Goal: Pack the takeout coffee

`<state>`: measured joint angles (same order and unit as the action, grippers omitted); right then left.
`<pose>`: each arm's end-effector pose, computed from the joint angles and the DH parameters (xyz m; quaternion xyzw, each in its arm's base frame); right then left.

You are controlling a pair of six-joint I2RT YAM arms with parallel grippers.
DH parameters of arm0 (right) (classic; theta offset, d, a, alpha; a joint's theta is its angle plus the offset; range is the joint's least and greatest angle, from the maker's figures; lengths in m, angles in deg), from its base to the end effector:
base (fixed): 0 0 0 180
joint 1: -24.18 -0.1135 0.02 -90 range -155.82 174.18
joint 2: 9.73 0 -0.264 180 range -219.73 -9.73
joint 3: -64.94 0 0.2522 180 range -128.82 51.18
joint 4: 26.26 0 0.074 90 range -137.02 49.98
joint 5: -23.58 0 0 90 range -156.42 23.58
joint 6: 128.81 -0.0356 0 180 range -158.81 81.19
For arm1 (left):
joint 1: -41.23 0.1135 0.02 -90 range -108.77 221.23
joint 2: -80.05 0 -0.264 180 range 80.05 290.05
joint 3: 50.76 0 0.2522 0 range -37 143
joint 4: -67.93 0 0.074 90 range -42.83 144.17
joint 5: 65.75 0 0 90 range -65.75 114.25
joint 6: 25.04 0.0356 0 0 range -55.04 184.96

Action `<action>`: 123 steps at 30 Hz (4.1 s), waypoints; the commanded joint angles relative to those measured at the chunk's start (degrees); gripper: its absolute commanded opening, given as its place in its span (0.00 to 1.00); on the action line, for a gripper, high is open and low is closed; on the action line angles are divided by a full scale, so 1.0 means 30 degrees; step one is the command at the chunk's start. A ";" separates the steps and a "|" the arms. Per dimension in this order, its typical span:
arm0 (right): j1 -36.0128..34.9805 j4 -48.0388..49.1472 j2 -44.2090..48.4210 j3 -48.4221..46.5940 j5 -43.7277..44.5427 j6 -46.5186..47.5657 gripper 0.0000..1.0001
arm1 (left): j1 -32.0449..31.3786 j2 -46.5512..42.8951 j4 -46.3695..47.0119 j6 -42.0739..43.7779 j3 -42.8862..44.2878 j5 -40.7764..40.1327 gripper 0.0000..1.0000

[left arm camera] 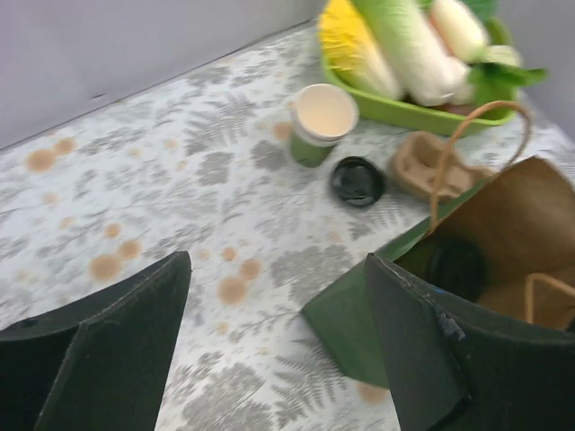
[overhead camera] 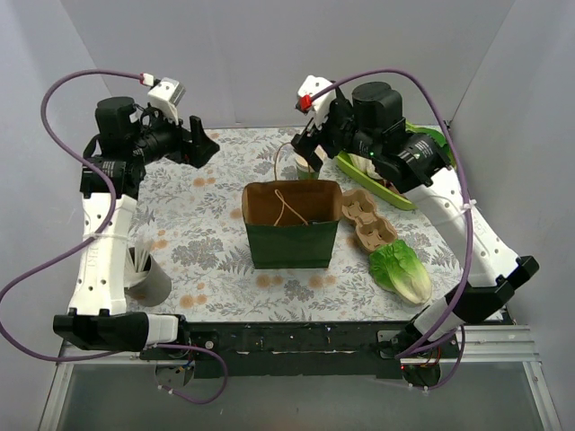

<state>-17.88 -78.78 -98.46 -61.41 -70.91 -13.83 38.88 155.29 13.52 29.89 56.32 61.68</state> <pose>0.2355 0.2163 0.5032 -0.4574 0.6473 0.1211 0.5976 0.2603 -0.0323 0.4626 -0.0510 0.8061 -0.4214 0.4123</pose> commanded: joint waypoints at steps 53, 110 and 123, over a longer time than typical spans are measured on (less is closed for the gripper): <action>-0.0481 -0.1141 -0.2211 0.1204 -0.1960 -0.1644 0.97 | 0.5617 0.0408 -1.2849 0.4658 -0.2161 -1.8306 0.29; -0.0510 -0.1112 -0.2445 0.1145 -0.1989 -0.1761 0.97 | 0.5734 -0.0969 -1.2878 0.5068 -0.3481 -1.7663 0.00; -0.0539 -0.0966 -0.2562 0.1263 -0.2194 -0.1820 0.96 | 0.5676 -0.0736 -1.2820 0.5596 0.0442 -1.7194 0.00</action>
<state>-19.26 -83.57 -106.85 -57.66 -76.94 -19.12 55.75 154.46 -23.50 45.67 52.54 9.15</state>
